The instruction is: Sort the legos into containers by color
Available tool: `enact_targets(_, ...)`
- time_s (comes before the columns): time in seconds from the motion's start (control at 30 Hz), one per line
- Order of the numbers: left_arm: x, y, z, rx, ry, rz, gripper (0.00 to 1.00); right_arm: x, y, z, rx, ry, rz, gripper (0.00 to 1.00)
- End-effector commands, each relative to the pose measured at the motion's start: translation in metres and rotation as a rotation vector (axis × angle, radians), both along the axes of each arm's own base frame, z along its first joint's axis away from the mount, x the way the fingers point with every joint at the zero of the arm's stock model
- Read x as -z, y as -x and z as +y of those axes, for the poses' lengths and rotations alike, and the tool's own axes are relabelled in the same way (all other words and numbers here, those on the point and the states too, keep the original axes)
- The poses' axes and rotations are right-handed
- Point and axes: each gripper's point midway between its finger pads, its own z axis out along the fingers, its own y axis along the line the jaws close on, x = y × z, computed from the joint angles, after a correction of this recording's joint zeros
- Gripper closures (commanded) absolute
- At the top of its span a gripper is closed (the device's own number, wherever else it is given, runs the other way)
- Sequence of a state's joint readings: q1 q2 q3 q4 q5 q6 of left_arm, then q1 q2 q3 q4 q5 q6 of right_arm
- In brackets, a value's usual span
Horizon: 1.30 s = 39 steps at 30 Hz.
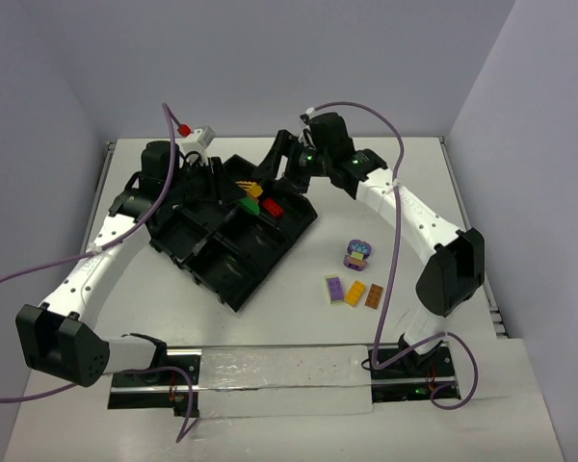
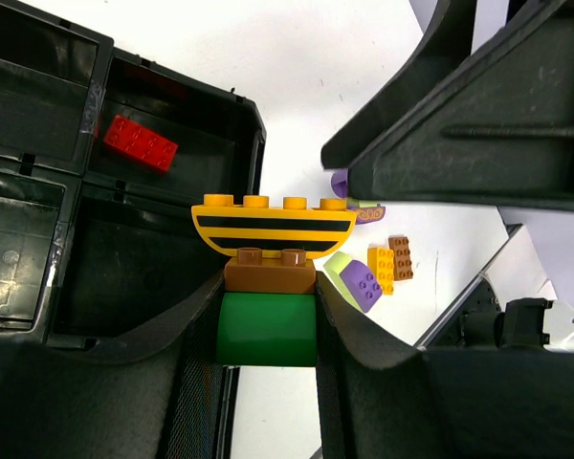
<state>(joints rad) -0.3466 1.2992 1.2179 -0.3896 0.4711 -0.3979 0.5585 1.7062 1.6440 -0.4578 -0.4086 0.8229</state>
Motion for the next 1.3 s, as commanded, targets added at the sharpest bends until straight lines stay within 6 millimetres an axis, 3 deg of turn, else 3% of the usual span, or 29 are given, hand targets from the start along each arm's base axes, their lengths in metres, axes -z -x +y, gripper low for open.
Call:
enact_targets(0.0,-0.021,-0.005,0.002,-0.001,0.011,-0.101,1.00,-0.022,0.002,0.016,-0.026,-0.073,-0.025,0.21)
enact_targets(0.17,-0.024,-0.004,0.001,0.009,0.021,-0.116,1.00,-0.024,0.008,0.031,-0.095,-0.076,-0.033,0.30)
enact_targets(0.47,-0.032,-0.001,0.002,0.003,0.042,-0.148,1.00,-0.006,0.016,0.052,-0.181,-0.067,0.007,0.40)
enact_targets(0.53,-0.035,0.001,0.002,0.001,0.046,-0.159,1.00,-0.006,0.015,0.052,-0.175,-0.063,0.008,0.50)
enact_targets(0.57,-0.036,0.001,0.003,-0.002,0.046,-0.161,1.00,-0.008,0.015,0.051,-0.172,-0.064,0.000,0.58)
enact_targets(0.6,-0.036,0.001,0.003,-0.003,0.045,-0.161,1.00,-0.008,0.014,0.051,-0.166,-0.059,-0.002,0.73)
enact_targets(0.7,-0.032,0.002,0.004,0.001,0.030,-0.158,1.00,-0.007,0.012,0.046,-0.139,-0.055,-0.007,0.97)
enact_targets(0.73,-0.031,0.003,0.005,0.006,0.026,-0.158,1.00,-0.008,0.010,0.045,-0.130,-0.063,-0.008,1.00)
enact_targets(1.03,-0.012,0.016,0.027,-0.056,-0.054,-0.123,1.00,-0.024,-0.013,0.037,-0.075,-0.091,-0.042,1.00)
enact_targets(1.13,-0.012,0.019,0.032,-0.081,-0.051,-0.119,1.00,-0.027,-0.032,0.038,-0.043,-0.073,-0.069,1.00)
enact_targets(1.27,-0.011,0.019,0.040,-0.114,-0.077,-0.096,1.00,-0.016,-0.054,0.042,0.005,-0.028,-0.075,1.00)
